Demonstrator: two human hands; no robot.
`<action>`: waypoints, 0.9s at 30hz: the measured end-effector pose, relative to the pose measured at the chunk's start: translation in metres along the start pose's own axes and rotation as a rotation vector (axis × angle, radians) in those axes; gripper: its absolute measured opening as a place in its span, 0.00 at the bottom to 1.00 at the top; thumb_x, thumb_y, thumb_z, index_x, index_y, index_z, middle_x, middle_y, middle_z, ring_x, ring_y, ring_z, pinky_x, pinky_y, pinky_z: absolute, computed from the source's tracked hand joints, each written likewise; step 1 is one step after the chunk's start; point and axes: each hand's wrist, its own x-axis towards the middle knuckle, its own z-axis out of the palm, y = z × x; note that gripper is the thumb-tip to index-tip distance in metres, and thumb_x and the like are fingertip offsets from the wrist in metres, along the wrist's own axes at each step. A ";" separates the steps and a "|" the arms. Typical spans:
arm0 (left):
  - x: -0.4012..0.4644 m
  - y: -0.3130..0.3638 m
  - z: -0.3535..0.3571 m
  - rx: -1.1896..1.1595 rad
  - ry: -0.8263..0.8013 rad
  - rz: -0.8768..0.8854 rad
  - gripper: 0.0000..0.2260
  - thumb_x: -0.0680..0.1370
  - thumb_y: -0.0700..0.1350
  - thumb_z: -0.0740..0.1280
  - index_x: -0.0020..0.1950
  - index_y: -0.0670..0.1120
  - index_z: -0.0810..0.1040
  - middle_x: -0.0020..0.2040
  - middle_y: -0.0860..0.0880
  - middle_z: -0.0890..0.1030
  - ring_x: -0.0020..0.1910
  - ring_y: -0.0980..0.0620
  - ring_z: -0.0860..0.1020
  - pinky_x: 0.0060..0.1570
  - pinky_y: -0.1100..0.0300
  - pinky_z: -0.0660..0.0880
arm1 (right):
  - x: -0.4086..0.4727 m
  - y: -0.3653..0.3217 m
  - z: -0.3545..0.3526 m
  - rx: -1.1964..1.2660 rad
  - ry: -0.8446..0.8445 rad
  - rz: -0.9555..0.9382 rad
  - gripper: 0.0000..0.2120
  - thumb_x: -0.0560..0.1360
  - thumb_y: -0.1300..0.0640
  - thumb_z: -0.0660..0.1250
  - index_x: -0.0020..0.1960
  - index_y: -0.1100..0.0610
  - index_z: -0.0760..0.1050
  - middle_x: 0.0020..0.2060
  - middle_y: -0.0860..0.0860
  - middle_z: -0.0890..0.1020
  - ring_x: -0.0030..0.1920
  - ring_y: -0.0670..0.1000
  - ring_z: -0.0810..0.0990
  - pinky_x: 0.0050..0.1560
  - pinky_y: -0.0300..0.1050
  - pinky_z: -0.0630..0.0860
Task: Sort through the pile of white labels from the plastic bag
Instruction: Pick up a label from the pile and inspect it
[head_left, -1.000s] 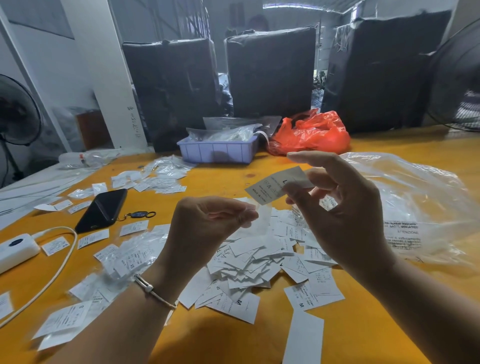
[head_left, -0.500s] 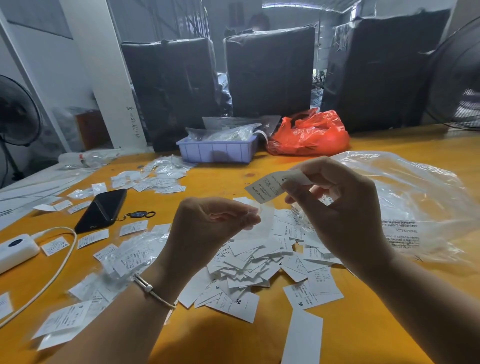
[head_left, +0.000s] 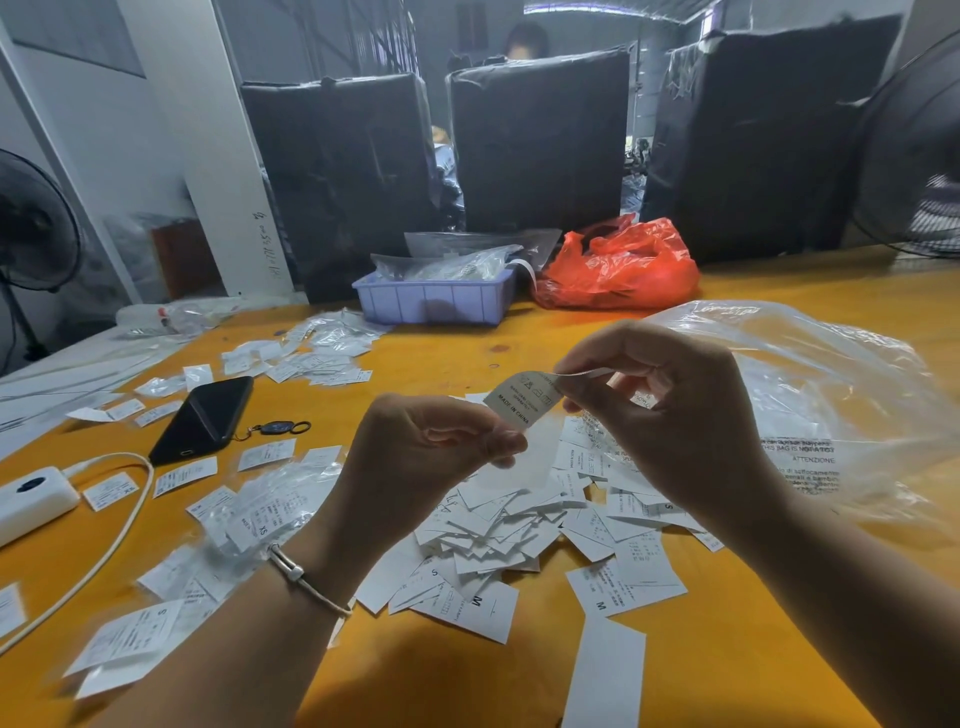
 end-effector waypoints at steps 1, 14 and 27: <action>0.000 0.000 -0.001 -0.013 -0.005 -0.013 0.08 0.71 0.46 0.72 0.45 0.43 0.85 0.40 0.53 0.86 0.41 0.57 0.85 0.43 0.70 0.78 | 0.000 0.000 -0.001 -0.013 -0.010 0.003 0.06 0.70 0.67 0.74 0.42 0.57 0.81 0.37 0.43 0.84 0.37 0.43 0.83 0.34 0.37 0.75; 0.001 0.000 -0.001 -0.142 -0.058 -0.171 0.11 0.72 0.48 0.70 0.46 0.42 0.85 0.41 0.49 0.87 0.39 0.51 0.85 0.36 0.63 0.79 | 0.002 0.000 -0.009 0.077 -0.104 0.080 0.07 0.70 0.71 0.70 0.37 0.62 0.80 0.33 0.52 0.82 0.36 0.54 0.79 0.35 0.51 0.74; 0.002 -0.002 0.003 -0.181 -0.096 -0.224 0.11 0.73 0.49 0.69 0.46 0.43 0.85 0.41 0.48 0.87 0.39 0.50 0.85 0.36 0.64 0.78 | 0.003 0.010 -0.011 0.220 -0.182 0.230 0.03 0.67 0.66 0.69 0.35 0.63 0.79 0.32 0.61 0.78 0.33 0.52 0.74 0.32 0.41 0.69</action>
